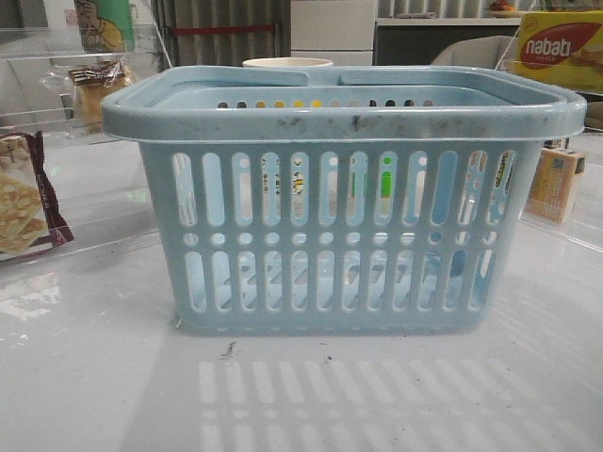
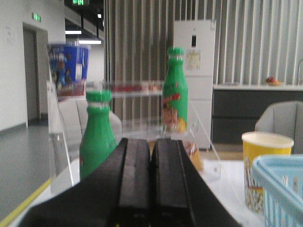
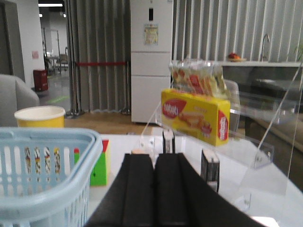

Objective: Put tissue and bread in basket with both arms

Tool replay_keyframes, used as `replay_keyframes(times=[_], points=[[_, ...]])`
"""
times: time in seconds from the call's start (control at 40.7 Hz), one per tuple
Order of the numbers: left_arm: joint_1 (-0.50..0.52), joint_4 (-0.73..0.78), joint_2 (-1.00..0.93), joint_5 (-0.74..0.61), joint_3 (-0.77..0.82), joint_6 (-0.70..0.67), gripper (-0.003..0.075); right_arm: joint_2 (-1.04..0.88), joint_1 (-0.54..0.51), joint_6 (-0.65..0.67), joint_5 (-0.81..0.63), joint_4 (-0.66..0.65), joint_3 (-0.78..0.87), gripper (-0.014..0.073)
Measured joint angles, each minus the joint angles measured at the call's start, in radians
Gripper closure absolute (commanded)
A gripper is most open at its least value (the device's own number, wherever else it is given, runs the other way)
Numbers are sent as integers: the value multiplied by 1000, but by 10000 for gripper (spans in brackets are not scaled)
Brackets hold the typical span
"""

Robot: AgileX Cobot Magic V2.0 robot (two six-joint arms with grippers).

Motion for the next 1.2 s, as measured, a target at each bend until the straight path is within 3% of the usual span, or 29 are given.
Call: replay_keyframes(times=[0.295,0.565,0.909,1.13,1.204], points=[[0,5,86,78,-293,0,629,72,0,0,144,0,-279,538],[0,7,267,326,-486,0,629,279,0,0,439,0,-485,538],[0,7,448,650,-505,0,629,495,0,0,650,-2,-476,538],[0,8,535,701,-500,0,627,591,0,0,670,-2,-438,533],[0,13,563,701,-500,0,562,620,0,0,674,-2,-436,477]])
